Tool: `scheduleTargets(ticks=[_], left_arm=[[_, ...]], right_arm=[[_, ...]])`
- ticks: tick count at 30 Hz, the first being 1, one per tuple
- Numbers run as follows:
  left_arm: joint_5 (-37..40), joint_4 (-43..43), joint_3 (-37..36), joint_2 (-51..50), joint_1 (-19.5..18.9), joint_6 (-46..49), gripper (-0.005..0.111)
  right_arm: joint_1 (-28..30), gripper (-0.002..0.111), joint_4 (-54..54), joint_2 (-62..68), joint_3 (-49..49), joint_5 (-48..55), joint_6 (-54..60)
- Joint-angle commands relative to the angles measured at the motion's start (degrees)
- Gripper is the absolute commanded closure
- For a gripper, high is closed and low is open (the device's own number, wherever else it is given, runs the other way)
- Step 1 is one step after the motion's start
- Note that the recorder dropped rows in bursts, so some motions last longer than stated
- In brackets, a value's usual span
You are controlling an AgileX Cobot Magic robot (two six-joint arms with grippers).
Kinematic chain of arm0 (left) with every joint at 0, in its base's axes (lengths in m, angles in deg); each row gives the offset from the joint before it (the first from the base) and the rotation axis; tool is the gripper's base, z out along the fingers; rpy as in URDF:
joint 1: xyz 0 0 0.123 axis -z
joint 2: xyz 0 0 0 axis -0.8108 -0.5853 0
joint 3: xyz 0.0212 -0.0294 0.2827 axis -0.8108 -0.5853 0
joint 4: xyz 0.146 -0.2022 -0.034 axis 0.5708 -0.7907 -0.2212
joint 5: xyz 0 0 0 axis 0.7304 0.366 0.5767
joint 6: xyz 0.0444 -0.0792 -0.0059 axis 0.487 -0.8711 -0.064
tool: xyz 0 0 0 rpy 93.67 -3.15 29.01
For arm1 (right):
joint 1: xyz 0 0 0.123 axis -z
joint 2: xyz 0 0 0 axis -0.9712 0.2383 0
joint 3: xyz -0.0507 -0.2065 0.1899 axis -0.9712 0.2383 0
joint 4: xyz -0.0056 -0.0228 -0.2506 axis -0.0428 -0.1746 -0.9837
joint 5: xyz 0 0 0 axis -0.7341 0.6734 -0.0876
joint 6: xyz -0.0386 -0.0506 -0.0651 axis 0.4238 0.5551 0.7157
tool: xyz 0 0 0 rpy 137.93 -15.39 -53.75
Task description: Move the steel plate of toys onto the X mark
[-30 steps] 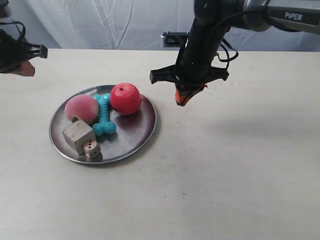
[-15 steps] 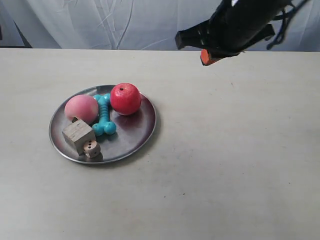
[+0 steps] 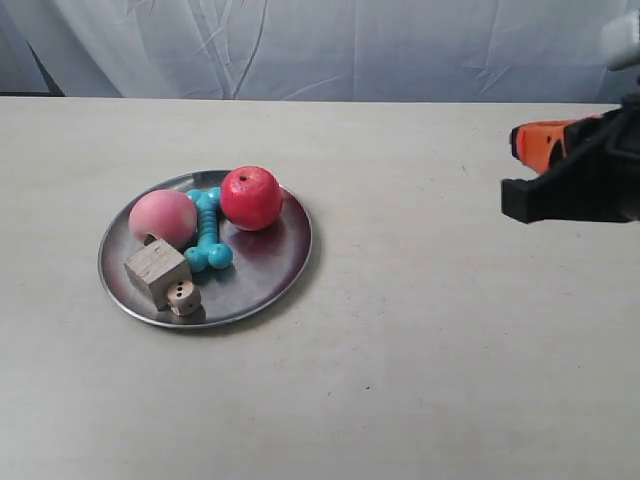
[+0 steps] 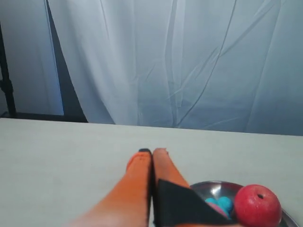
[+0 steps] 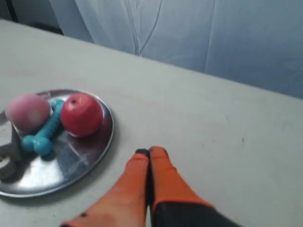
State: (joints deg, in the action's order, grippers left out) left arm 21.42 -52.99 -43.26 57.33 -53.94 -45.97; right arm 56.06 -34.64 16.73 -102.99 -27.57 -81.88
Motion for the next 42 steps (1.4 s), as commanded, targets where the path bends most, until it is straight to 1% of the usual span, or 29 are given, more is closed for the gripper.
scheduleTargets(ticks=[1, 7, 10, 11, 13, 15, 17, 22, 28, 30, 34, 36, 39, 42], left_arm=[[-3.00, -2.28, -4.03, 5.41, 0.47, 0.07, 0.107], [-2.36, -11.35, -6.22, 5.54, 0.47, -0.43, 0.107], [-1.79, -12.12, -7.45, 5.54, 0.57, -0.52, 0.107], [-0.44, -12.17, -7.46, 5.54, 0.70, -0.72, 0.107], [0.95, -13.73, -7.96, 5.54, 1.65, -2.68, 0.107], [0.95, -18.10, -9.03, 5.54, 3.17, -4.39, 0.107], [-0.67, -22.19, -10.85, 5.54, 4.75, -4.39, 0.107], [-4.31, -22.68, -15.02, 5.54, 6.23, -4.39, 0.107], [-6.78, -23.87, -16.12, 5.54, 6.23, -4.39, 0.107], [-6.78, -24.78, -16.12, 5.54, 6.23, -4.39, 0.107], [-6.88, -25.13, -16.12, 5.54, 6.23, -4.39, 0.107], [-6.88, -25.13, -16.12, 5.54, 6.23, -4.39, 0.107], [-7.86, -25.13, -16.12, 5.54, 6.23, -4.39, 0.107], [-8.71, -25.13, -16.12, 5.54, 6.23, -4.39, 0.107]], right_arm=[[0.11, 0.108, -0.57, -5.94, 3.64, -6.70, 0.00], [0.11, 0.108, -0.44, -6.45, 3.64, -6.26, 0.00], [0.11, 0.108, -0.44, -6.45, 3.64, -6.26, -0.10], [0.11, 0.108, -0.44, -6.45, 3.64, -6.26, -0.10], [0.11, 0.108, -0.44, -6.45, 3.64, -6.26, -0.10], [0.11, 0.108, -0.44, -6.45, 3.64, -6.26, -0.10], [0.11, 0.108, -0.44, -6.45, 3.64, -6.26, -0.10], [0.11, 0.108, -0.44, -6.63, 3.64, -6.02, -0.10], [0.66, 0.108, -0.44, -15.64, 5.32, -6.65, -0.10], [3.15, 0.108, -0.44, -19.26, 7.49, -9.33, -0.10], [13.60, 0.108, -0.44, -25.03, 13.41, -16.17, -0.10], [17.53, 0.108, -0.44, -27.95, 16.07, -17.11, -0.10], [20.80, 0.108, -0.44, -33.67, 21.01, -17.11, -0.21], [22.06, 0.108, -0.44, -39.21, 26.64, -17.99, -0.21]])
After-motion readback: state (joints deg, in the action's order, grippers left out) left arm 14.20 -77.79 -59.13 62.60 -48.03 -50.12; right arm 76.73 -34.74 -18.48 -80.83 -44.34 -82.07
